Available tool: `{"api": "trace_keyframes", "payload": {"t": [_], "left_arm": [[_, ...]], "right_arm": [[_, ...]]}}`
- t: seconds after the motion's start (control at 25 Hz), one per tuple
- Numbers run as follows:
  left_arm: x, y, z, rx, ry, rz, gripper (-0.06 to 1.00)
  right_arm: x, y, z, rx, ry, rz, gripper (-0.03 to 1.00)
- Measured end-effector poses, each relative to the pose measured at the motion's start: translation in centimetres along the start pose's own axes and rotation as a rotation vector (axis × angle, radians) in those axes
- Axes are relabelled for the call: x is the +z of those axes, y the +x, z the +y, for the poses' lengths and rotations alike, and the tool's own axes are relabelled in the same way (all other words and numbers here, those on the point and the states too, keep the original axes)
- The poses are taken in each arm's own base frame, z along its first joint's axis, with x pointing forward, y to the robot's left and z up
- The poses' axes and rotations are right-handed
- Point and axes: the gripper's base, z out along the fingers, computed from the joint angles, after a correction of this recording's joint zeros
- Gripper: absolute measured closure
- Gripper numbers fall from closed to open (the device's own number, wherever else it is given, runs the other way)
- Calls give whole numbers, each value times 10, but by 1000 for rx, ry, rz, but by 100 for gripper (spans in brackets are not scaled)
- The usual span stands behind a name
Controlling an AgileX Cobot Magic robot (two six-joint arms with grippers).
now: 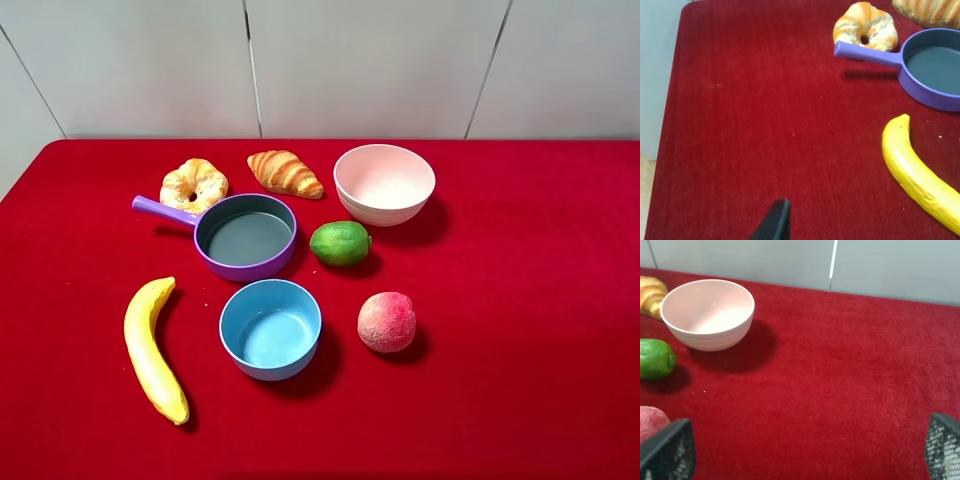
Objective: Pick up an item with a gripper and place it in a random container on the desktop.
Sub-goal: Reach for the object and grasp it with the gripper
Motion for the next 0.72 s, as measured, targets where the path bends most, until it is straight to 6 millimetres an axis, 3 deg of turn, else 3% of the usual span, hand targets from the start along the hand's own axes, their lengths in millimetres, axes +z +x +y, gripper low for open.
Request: {"api": "trace_keyframes", "payload": {"t": [0.44,0.72], "left_arm": [[0,0,0,0,0,0,-4],[0,0,0,0,0,0,-4]], "right_arm": [[22,-28,2,-8,-51,121,27],[45,-36,6,-110,-118,221,27]]}}
